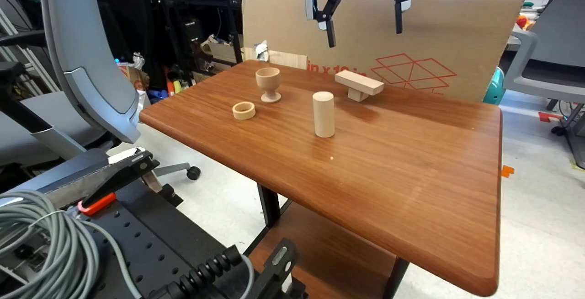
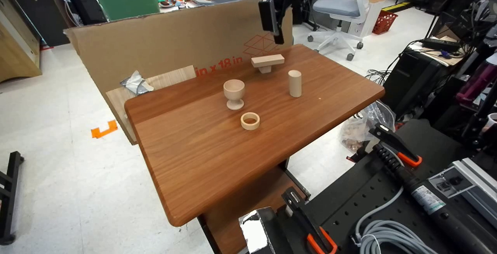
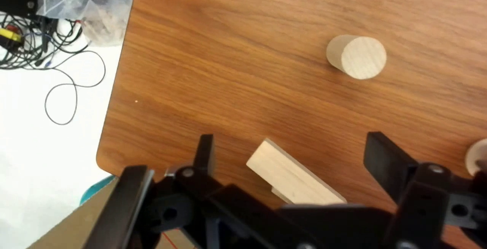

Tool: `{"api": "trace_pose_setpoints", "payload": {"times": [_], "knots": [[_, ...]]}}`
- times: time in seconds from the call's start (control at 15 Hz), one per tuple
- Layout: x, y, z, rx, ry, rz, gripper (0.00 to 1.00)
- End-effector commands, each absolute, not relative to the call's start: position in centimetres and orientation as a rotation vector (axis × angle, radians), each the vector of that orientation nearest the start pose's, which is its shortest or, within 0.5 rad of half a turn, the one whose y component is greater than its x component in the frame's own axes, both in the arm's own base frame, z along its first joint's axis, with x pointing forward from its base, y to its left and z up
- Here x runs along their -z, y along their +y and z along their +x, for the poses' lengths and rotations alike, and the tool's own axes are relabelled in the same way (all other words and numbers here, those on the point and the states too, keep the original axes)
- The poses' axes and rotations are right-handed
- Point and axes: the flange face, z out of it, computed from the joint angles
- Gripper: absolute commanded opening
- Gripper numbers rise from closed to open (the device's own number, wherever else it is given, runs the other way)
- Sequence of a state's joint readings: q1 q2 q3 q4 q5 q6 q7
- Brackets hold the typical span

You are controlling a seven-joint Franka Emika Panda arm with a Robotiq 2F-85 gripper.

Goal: Unstack the wooden blocks

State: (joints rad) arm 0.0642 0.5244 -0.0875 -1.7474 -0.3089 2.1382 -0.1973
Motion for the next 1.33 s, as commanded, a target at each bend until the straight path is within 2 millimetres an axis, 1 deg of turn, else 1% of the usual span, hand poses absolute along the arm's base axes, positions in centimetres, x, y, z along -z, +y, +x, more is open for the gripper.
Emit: {"api": "trace_pose_setpoints", "payload": {"times": [0.0, 0.27, 0.47, 0.67, 0.87, 1.07, 1.27], "knots": [[-26.4, -2.7, 66.0, -0.332, -0.957, -3.299, 1.0], [-25.9, -3.1, 67.0, -0.401, -1.309, -3.196, 1.0], [-25.2, -3.1, 68.3, -0.45, -1.571, -3.098, 1.0], [-24.0, -2.5, 69.4, -0.477, -1.761, -2.989, 1.0], [-22.2, -1.5, 70.1, -0.486, -1.868, -2.884, 1.0], [-20.5, -0.6, 70.7, -0.518, -1.941, -2.817, 1.0], [-19.5, -0.2, 71.1, -0.532, -1.983, -2.78, 1.0]]}}
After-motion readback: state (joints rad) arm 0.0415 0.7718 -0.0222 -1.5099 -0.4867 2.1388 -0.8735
